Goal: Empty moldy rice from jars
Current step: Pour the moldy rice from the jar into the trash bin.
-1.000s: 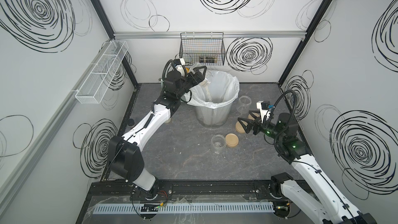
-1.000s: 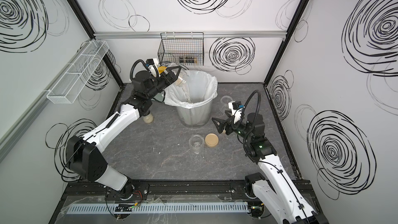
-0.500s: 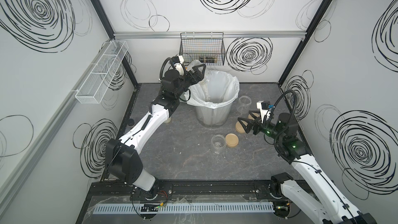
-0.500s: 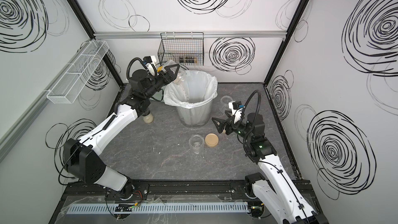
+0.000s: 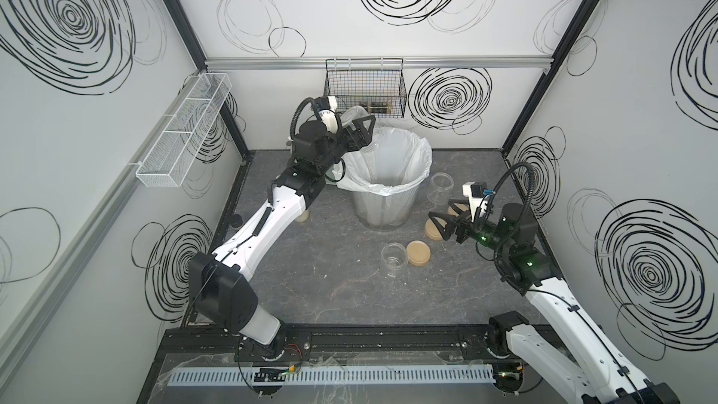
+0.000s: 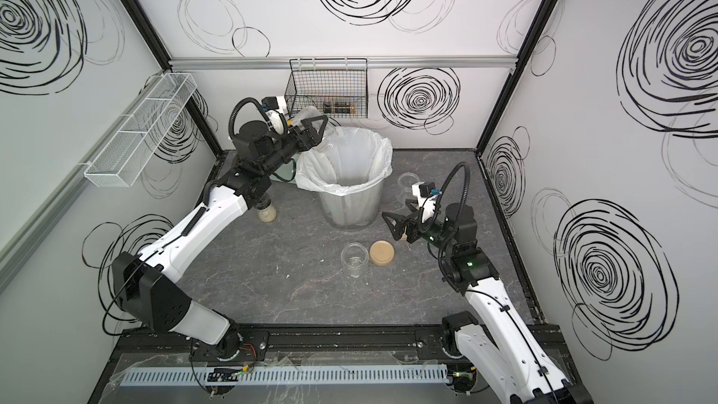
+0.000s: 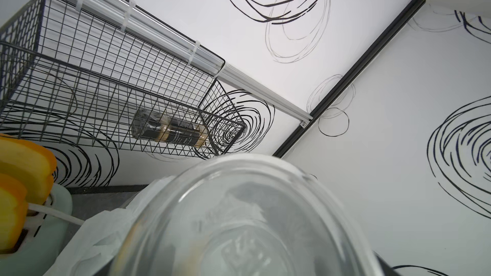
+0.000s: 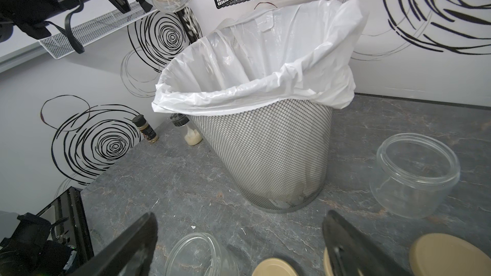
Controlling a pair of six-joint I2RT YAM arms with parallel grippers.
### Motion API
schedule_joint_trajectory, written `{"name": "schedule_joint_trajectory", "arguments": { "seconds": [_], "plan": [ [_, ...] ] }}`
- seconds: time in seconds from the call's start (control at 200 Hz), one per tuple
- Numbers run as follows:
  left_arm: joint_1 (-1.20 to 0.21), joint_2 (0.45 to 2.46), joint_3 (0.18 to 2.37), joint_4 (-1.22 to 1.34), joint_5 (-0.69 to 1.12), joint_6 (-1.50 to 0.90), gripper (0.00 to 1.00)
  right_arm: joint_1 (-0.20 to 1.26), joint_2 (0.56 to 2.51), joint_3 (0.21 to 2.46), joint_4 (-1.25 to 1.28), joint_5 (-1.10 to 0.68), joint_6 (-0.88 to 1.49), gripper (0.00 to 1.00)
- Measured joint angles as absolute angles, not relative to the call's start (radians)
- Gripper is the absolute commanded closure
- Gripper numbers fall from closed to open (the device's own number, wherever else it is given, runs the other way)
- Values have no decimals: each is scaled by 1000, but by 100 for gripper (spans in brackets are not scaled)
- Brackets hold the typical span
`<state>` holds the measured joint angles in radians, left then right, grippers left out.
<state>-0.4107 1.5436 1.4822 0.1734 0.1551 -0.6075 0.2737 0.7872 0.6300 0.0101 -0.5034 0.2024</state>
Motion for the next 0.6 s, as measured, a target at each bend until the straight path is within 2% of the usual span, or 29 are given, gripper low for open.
{"name": "schedule_joint_trajectory", "arguments": {
  "seconds": [0.6],
  "plan": [
    [-498, 1583, 1592, 47, 68, -372, 19, 274, 787, 630, 9, -506, 202, 2]
  ]
}}
